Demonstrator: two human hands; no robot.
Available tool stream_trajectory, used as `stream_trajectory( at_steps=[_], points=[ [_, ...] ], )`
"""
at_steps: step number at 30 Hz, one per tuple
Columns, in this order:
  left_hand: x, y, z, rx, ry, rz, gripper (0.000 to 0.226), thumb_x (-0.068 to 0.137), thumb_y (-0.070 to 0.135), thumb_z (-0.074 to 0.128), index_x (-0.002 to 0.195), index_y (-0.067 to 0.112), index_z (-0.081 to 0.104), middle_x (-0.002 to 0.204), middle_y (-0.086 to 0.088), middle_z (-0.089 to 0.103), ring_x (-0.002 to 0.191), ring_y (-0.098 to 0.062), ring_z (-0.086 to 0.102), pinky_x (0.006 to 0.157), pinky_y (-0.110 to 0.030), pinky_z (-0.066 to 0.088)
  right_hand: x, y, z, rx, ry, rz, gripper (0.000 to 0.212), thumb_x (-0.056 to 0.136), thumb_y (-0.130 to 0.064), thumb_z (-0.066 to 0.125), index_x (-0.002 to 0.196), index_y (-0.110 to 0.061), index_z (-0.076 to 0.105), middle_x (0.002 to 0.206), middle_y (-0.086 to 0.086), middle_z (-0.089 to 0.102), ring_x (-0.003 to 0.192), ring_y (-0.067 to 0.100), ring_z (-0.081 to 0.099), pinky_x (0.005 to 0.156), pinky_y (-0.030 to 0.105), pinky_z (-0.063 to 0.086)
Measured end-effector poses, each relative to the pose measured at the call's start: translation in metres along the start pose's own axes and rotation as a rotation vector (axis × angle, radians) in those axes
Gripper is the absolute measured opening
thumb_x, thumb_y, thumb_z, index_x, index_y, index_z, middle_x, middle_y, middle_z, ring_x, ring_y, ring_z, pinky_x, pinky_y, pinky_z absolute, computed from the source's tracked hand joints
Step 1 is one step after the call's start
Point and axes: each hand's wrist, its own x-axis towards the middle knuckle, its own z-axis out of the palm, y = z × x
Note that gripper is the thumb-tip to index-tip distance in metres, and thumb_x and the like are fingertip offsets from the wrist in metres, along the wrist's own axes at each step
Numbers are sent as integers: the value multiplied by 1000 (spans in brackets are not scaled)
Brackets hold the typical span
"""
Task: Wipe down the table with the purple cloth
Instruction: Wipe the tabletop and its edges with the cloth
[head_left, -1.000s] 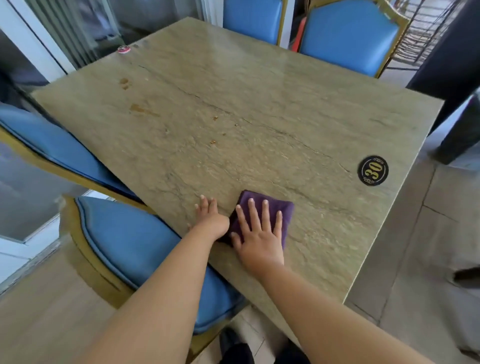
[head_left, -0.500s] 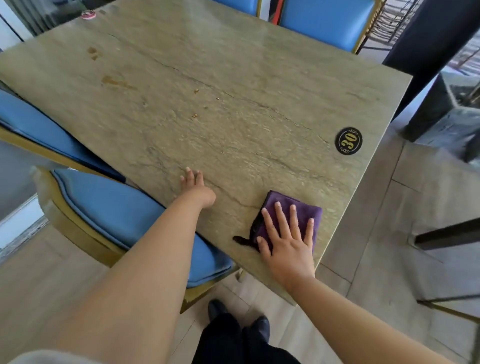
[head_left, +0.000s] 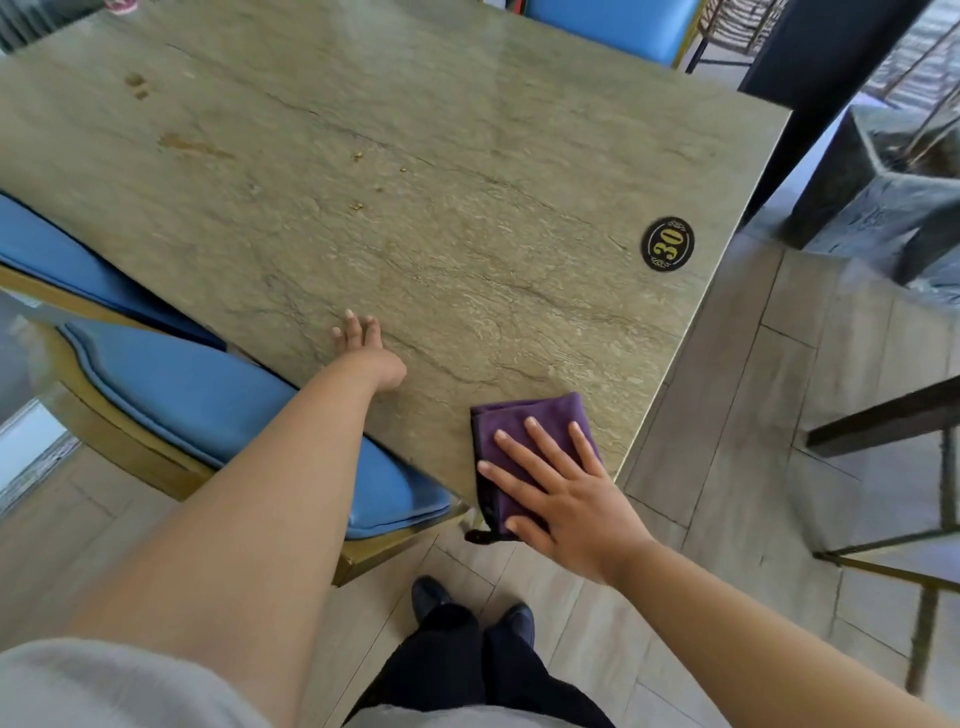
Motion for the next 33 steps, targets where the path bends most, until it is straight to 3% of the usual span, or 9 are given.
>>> stream_trajectory(
  at_steps=[9, 13, 15, 17, 22, 25, 29, 31, 33],
  points=[
    [1, 4, -26, 162, -39, 17, 66, 100, 21, 35, 155, 15, -2, 161, -8, -16, 149, -30, -5, 121, -40, 7, 59, -42, -1, 91, -6, 241, 59, 96, -55, 19, 151, -36, 10, 160, -4, 8, 147, 30, -3, 113, 59, 1],
    [10, -5, -62, 218, -46, 76, 47, 102, 15, 33, 148, 7, 32, 156, -17, 25, 138, -32, 35, 110, -37, 37, 120, -65, -7, 100, -30, 215, 60, 95, -56, 11, 151, -35, 1, 160, -4, -4, 145, 30, -15, 112, 60, -11],
    [24, -19, -81, 168, -85, 125, 38, 101, 16, 37, 135, 3, 47, 142, -14, 47, 124, -29, 52, 99, -41, 48, 147, -73, -9, 98, -45, 165, 61, 94, -56, 11, 151, -35, 7, 161, -3, 3, 146, 32, -8, 114, 62, -3],
    [36, -32, -103, 174, -63, 150, 38, 101, 22, 40, 133, 4, 50, 136, -11, 52, 120, -28, 55, 96, -40, 49, 172, -75, -11, 85, -36, 85, 59, 95, -56, 15, 150, -36, 12, 160, -4, 9, 147, 30, -3, 114, 61, 2],
    [82, -57, -156, 327, -40, 327, 50, 100, 24, 44, 147, 9, 37, 154, -16, 32, 140, -29, 34, 109, -29, 30, 238, -53, -20, 34, -22, -62, 58, 92, -64, 18, 146, -49, 7, 160, -11, 5, 147, 22, -9, 115, 56, -7],
    [121, -81, -175, 320, -50, 398, 61, 98, 28, 49, 152, 22, 23, 161, -11, 10, 145, -29, 22, 117, -32, 21, 285, -53, -26, 63, 14, 273, 62, 89, -67, 12, 147, -48, 1, 161, -9, -1, 147, 22, -12, 115, 56, -9],
    [162, -109, -189, 383, 66, 539, 73, 96, 32, 52, 153, 35, 8, 162, 1, -5, 148, -28, 8, 120, -44, 15, 346, -85, -36, 244, 24, 794, 75, 91, -64, 14, 150, -27, -12, 158, -4, -18, 143, 27, -26, 112, 57, -17],
    [172, -114, -190, 468, 108, 584, 72, 97, 41, 46, 152, 42, -1, 161, 5, -13, 149, -29, 2, 119, -53, 10, 356, -112, -36, 233, 12, 738, 76, 91, -64, 15, 150, -24, -11, 158, -3, -20, 142, 29, -28, 111, 60, -16],
    [180, -116, -186, 467, 112, 580, 67, 98, 51, 35, 150, 45, -7, 160, 6, -20, 149, -27, -5, 117, -58, 2, 345, -133, -33, 178, 55, 478, 74, 91, -65, 20, 152, -27, 1, 160, -3, -7, 145, 30, -18, 112, 63, -4]
  ],
)
